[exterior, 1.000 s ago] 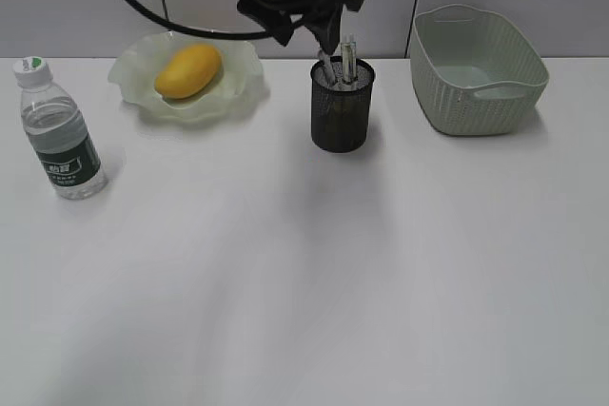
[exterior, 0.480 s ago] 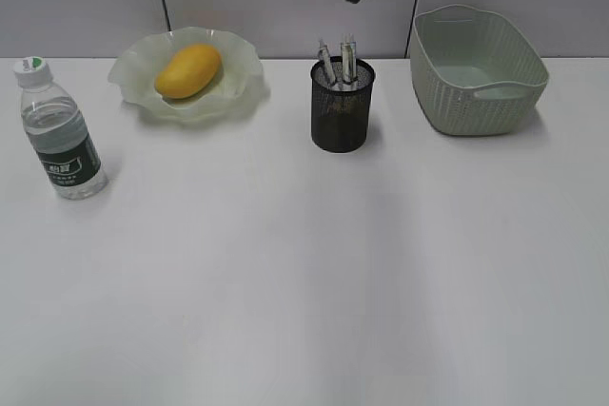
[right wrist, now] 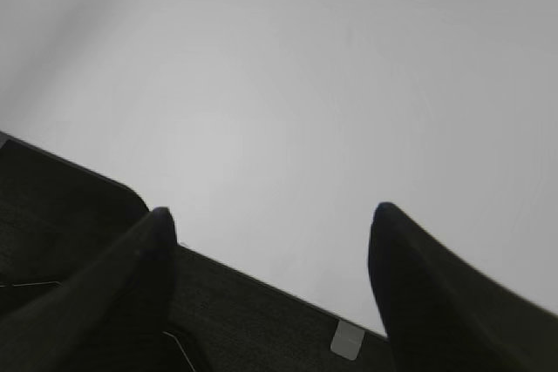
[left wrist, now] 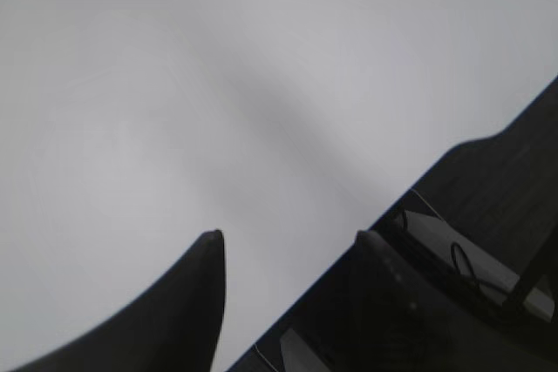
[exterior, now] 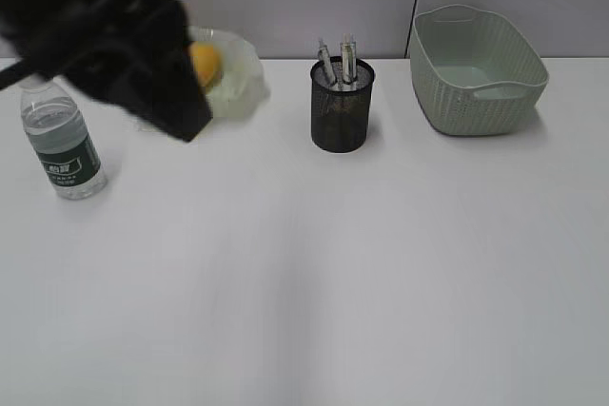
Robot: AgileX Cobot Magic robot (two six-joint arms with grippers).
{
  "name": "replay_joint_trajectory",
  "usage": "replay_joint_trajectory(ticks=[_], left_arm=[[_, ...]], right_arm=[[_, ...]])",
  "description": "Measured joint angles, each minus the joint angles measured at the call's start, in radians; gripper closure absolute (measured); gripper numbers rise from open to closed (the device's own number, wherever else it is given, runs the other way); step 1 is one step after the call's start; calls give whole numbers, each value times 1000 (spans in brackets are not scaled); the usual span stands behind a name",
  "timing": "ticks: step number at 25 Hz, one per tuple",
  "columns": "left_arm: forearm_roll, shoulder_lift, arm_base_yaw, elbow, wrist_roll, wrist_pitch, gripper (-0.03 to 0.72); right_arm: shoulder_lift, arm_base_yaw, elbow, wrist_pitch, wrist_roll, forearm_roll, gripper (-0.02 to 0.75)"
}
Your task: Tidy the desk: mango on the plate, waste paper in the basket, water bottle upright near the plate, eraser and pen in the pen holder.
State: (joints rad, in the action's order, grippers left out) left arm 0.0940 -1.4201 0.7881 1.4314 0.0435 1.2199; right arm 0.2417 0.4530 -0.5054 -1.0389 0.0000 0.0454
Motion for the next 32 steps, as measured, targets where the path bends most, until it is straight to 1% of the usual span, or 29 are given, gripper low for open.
replay_joint_trajectory(ticks=[5,9,11,15,18,22,25,32], left_arm=[[0,253,0,-222,13,-53,328],[-3,452,0,-352,28,-79,316],[-19,551,0,-421,29,-85,277],[-69,745,1,-561,53,-87,156],[-83,860,1,-652,58,-95,125],[-81,991,1,-742,61,-109,118],[-80,1050,1,-793,61,-116,118],[-77,1069,1,-887,61,-139,118]], right_arm=[[0,0,0,0,0,0,199],[0,0,0,0,0,0,211],[0,0,0,0,0,0,222],[0,0,0,0,0,2,233],[0,0,0,0,0,3,237],[0,0,0,0,0,3,237],[0,0,0,0,0,4,237],[0,0,0,0,0,4,238]])
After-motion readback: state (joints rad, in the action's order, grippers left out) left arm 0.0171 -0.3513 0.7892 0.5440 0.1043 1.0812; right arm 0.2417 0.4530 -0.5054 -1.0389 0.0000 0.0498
